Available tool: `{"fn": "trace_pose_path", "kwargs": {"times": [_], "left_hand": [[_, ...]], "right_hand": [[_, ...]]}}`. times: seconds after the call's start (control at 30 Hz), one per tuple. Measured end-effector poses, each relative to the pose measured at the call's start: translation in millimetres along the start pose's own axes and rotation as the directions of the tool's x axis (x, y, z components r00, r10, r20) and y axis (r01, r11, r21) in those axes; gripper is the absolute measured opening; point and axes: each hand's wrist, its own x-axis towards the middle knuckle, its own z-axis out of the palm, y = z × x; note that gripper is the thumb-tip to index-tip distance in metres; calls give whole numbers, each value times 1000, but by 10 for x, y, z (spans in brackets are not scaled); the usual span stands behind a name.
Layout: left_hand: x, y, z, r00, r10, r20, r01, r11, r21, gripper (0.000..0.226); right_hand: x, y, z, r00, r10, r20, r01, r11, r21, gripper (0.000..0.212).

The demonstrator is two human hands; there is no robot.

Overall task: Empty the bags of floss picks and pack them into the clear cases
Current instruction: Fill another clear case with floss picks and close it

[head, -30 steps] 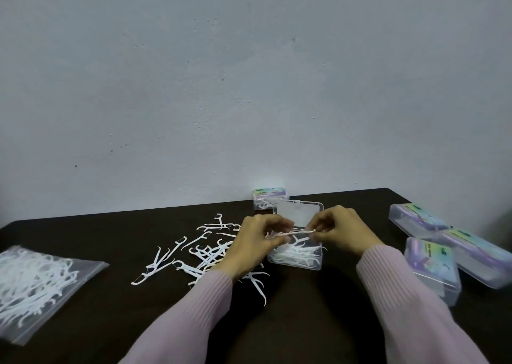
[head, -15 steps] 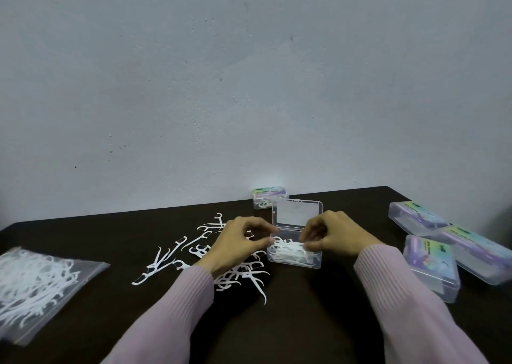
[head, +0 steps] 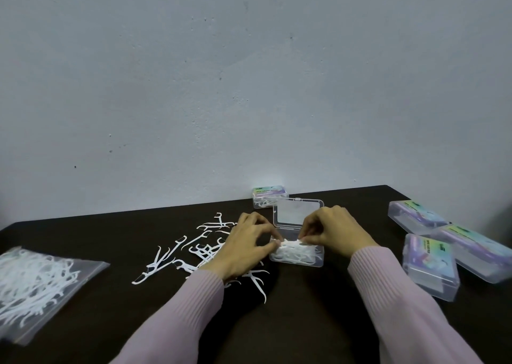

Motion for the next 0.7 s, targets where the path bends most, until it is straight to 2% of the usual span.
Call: {"fn": "trace_pose_path", "kwargs": {"times": [0.23,0.7], "left_hand": [[-4,4,16,998,-11,-56,7,997,-79,18],[-14,12,65,996,-38,-85,32,997,-70,14]], "right_hand": [[-11,37,-68,998,61,-32,-52,969,243,18],[-17,41,-105,982,43,-185,29,929,369,14]]}}
